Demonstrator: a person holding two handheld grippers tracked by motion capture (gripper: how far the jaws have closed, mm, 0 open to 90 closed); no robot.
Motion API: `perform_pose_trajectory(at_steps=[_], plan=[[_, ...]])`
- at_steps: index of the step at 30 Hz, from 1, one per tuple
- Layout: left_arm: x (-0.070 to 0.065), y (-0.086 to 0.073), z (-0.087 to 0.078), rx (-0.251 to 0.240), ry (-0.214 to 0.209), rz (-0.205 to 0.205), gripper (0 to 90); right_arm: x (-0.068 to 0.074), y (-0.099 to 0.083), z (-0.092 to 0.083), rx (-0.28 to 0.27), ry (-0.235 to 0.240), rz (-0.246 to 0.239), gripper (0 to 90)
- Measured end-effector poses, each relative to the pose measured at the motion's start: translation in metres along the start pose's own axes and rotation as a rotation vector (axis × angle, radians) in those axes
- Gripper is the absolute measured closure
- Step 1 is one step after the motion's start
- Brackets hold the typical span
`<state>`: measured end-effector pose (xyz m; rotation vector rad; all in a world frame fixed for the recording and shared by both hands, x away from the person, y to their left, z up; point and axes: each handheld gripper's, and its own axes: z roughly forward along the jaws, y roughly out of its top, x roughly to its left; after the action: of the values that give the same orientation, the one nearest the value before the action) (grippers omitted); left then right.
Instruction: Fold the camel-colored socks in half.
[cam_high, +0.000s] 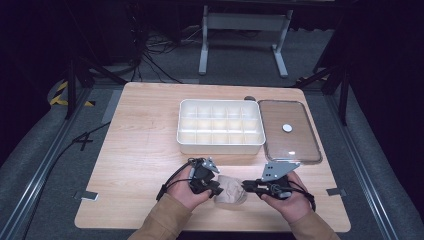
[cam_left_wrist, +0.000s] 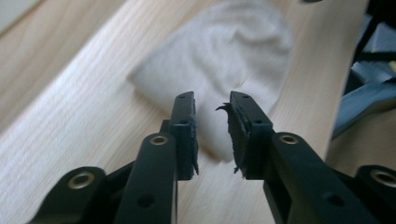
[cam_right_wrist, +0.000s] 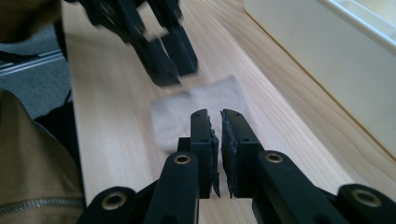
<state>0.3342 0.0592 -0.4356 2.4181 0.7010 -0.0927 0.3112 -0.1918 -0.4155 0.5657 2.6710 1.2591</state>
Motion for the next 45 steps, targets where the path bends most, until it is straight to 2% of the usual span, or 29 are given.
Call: perform_pose_trajectory(at_steps=[5, 6, 8, 11, 15, 19, 23, 25, 34, 36, 45], plan=[[0.000, -0.004, 0.005, 0.016, -0.014, 0.001, 75.9, 0.009, 0.005, 0.019, 0.005, 0.025, -0.009, 81.0], [-0.001, -0.004, 0.006, 0.016, -0.017, 0.004, 75.8, 0.010, 0.003, 0.026, 0.025, 0.028, -0.014, 79.7], [-0.002, -0.004, 0.007, 0.024, -0.017, 0.001, 75.5, 0.009, 0.000, 0.030, 0.044, 0.022, -0.009, 79.5], [-0.002, -0.004, 0.009, 0.023, -0.019, 0.003, 75.4, 0.005, -0.005, 0.028, 0.068, -0.011, -0.008, 79.8], [-0.002, -0.003, 0.011, 0.036, -0.019, -0.004, 75.6, 0.003, -0.009, 0.025, 0.076, -0.014, 0.008, 79.7], [-0.002, -0.002, 0.013, 0.043, -0.021, -0.010, 75.7, 0.000, -0.014, 0.025, 0.099, -0.026, 0.002, 77.2], [-0.002, -0.002, 0.016, 0.054, -0.019, -0.015, 75.7, -0.002, -0.022, 0.029, 0.144, -0.024, -0.009, 75.3], [-0.002, -0.002, 0.017, 0.067, -0.015, -0.003, 75.8, -0.003, -0.025, 0.032, 0.169, -0.023, -0.024, 75.2], [-0.002, -0.002, 0.018, 0.078, -0.011, 0.001, 76.0, -0.012, -0.034, 0.035, 0.123, 0.021, -0.023, 73.2], [-0.002, -0.002, 0.018, 0.078, -0.013, 0.000, 75.7, -0.012, -0.034, 0.035, 0.122, 0.018, -0.010, 74.2], [-0.003, -0.002, 0.017, 0.067, -0.039, -0.006, 72.7, -0.013, -0.034, 0.034, 0.124, -0.012, -0.042, 74.2]])
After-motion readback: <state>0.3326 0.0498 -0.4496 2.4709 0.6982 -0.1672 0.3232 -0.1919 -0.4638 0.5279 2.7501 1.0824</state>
